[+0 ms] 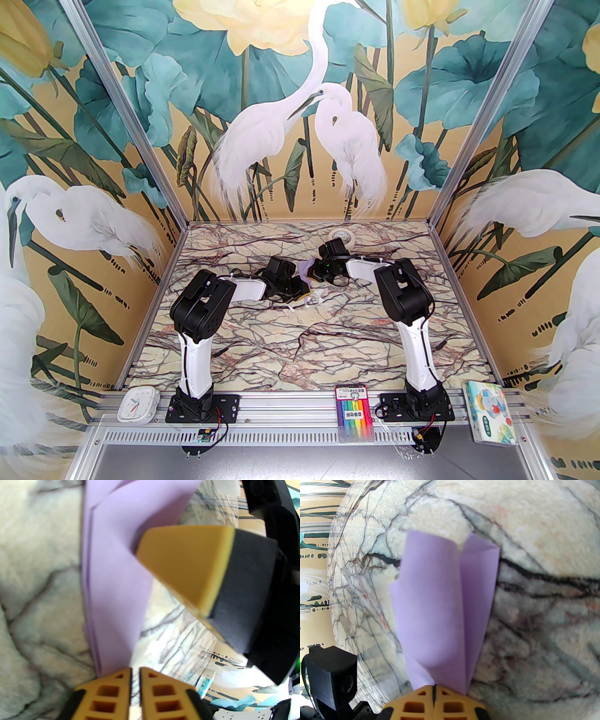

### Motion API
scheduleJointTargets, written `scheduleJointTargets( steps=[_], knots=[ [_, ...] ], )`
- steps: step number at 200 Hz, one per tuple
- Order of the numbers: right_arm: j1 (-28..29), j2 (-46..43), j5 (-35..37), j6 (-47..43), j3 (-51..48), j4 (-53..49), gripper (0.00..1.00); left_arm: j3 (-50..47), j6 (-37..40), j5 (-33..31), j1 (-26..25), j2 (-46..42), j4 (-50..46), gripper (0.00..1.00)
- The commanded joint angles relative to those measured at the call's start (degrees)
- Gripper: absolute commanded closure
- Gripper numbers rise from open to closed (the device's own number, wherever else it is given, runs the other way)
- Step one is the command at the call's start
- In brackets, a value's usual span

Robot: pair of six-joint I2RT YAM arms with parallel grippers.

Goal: Fold a paper plane with a square sheet of paper (fold left side to right side)

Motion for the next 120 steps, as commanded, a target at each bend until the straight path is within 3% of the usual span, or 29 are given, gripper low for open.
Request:
scheduleJointTargets(
  steps=[1,120],
  knots=[
    [-0.3,1.4,1.6,-0.3,-1.7,-2.8,1.00,-0.9,0.3,-1.9,-1.1,2.7,-8.7,0.95],
    [-8.7,9.8,3.5,-2.1,14.5,-13.0,1.00,-1.2,2.8,-0.7,-1.7,3.0,-13.4,0.97]
  ],
)
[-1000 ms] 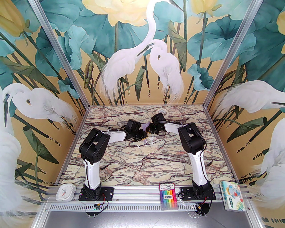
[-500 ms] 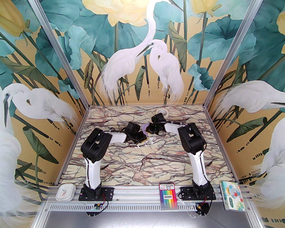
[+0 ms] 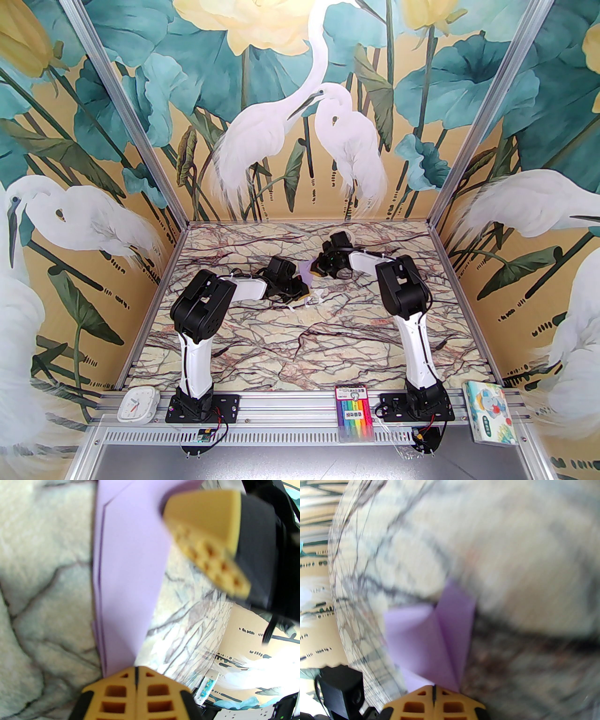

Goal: Fold a paper plane with a square sheet of paper (fold left side to right side)

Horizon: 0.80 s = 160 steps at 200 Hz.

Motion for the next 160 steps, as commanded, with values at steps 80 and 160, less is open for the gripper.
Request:
scheduleJointTargets(
  steps=[80,160],
  knots=[
    [-7.0,7.1,8.3,-4.9,16.4,-12.1,1.00,0.4,2.7,0.7,-1.4,3.4,-12.7,0.96],
    [-2.3,-7.3,-0.3,-3.5,-0.6,0.4,1.00,1.5,2.7,0.7,-1.4,4.0,-12.9,0.94]
  ],
)
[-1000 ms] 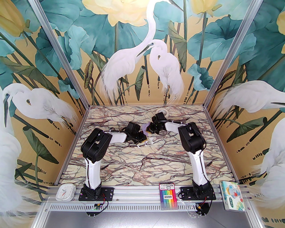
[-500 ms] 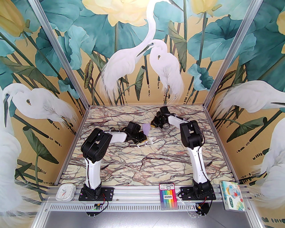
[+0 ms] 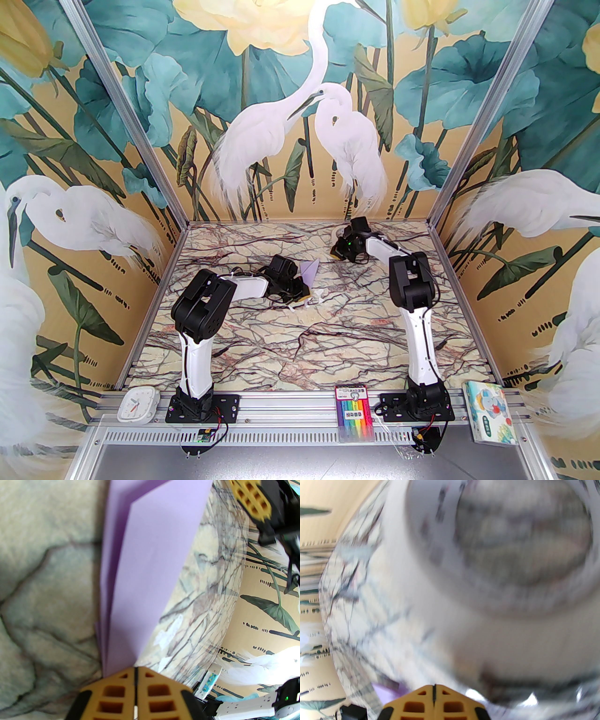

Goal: Fold a paper plane with a square sheet of paper (fold left side to right side)

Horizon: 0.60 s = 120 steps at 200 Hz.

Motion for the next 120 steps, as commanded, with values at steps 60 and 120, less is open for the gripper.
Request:
scheduleJointTargets(
  steps=[60,120],
  knots=[
    [6.6,-2.7,-2.8,3.1,-5.9,7.6,1.00,-1.4,1.1,-0.4,-1.1,3.3,-7.7,0.94],
    [3.9,4.9,0.1,2.6,-0.2,4.8,1.00,-2.0,1.0,-0.1,-1.1,3.3,-7.6,0.94]
  ],
)
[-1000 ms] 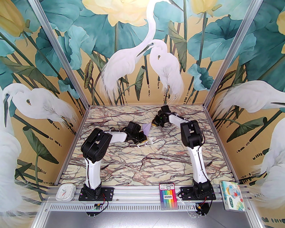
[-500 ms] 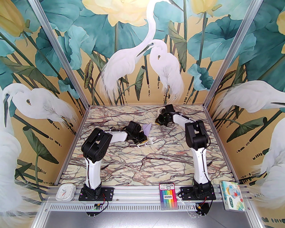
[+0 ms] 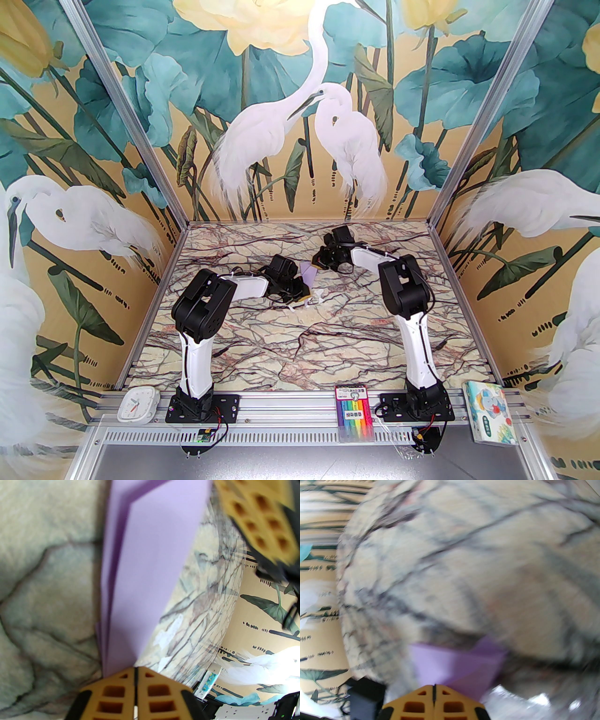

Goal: Fold a paper plane with a square sheet of paper (fold left side to right side)

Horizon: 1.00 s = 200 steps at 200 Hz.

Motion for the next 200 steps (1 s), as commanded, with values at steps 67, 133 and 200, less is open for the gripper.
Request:
scheduleJointTargets(
  steps=[67,133,200],
  knots=[
    [-5.5,7.5,5.2,-0.1,11.6,-6.5,1.00,-2.2,1.4,-0.4,-1.1,2.8,-7.9,0.94],
    [-3.2,-5.5,-1.7,-1.9,1.4,0.4,1.00,0.1,1.6,-0.5,-1.1,3.4,-8.9,0.94],
    [2.3,-3.6,-4.1,0.8,-5.4,3.9,1.00,0.8,1.5,-0.4,-1.1,3.5,-9.3,0.93]
  ],
)
